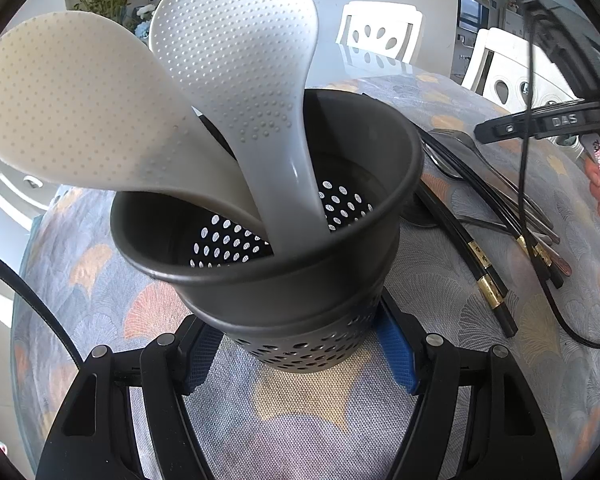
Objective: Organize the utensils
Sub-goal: 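Lower the right gripper onto the silver fork handle and close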
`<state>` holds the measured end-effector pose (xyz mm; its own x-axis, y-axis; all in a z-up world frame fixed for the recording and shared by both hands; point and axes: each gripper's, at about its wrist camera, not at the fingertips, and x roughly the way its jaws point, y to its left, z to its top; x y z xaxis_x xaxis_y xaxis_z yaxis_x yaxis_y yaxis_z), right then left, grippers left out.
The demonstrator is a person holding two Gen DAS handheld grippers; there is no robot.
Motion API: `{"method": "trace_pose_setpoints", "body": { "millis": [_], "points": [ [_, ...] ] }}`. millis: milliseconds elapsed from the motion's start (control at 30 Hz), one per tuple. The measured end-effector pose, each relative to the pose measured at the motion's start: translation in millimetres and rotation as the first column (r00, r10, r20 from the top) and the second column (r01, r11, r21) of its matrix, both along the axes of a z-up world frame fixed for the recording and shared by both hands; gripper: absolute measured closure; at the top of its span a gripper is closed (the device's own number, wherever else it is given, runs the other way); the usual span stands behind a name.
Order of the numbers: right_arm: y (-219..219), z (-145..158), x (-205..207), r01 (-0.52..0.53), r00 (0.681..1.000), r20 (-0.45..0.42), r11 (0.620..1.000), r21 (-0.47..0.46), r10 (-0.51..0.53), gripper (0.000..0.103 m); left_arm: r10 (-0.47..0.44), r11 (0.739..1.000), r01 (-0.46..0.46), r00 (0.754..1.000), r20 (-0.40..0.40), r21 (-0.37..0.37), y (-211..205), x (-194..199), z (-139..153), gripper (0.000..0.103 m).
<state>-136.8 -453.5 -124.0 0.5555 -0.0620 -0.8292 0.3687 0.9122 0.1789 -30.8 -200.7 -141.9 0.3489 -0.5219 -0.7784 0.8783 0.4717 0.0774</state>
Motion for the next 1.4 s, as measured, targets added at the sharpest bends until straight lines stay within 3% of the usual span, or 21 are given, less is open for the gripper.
{"method": "trace_pose_setpoints", "body": {
  "millis": [133,467,567,767,900,1400],
  "points": [
    [3,-13,13,-0.017,0.999,-0.037,0.999,0.033,0.018,0.063,-0.003,1.0,0.003,1.0,-0.02,-0.007,2,2,1,0.034],
    [15,-16,31,-0.022,0.999,-0.046,0.997,-0.074,0.019,0.063,-0.004,1.0,0.004,1.0,-0.008,-0.004,2,-1,2,0.034],
    [16,-16,32,-0.015,0.999,-0.044,0.995,-0.096,0.011,0.07,-0.004,1.0,0.004,1.0,-0.007,-0.004,2,-1,2,0.034],
    [13,-17,30,-0.017,1.0,-0.022,0.996,-0.084,0.016,0.07,-0.005,1.0,0.004,1.0,-0.019,-0.007,2,0,2,0.034],
    [14,-16,30,-0.022,1.0,-0.017,0.995,-0.097,0.02,0.078,-0.005,1.0,0.005,1.0,-0.017,-0.006,2,3,1,0.034],
    [6,-5,12,0.004,0.999,0.052,1.0,-0.024,-0.003,0.079,-0.005,1.0,0.005,1.0,-0.026,-0.008,4,6,2,0.034]
  ]
}}
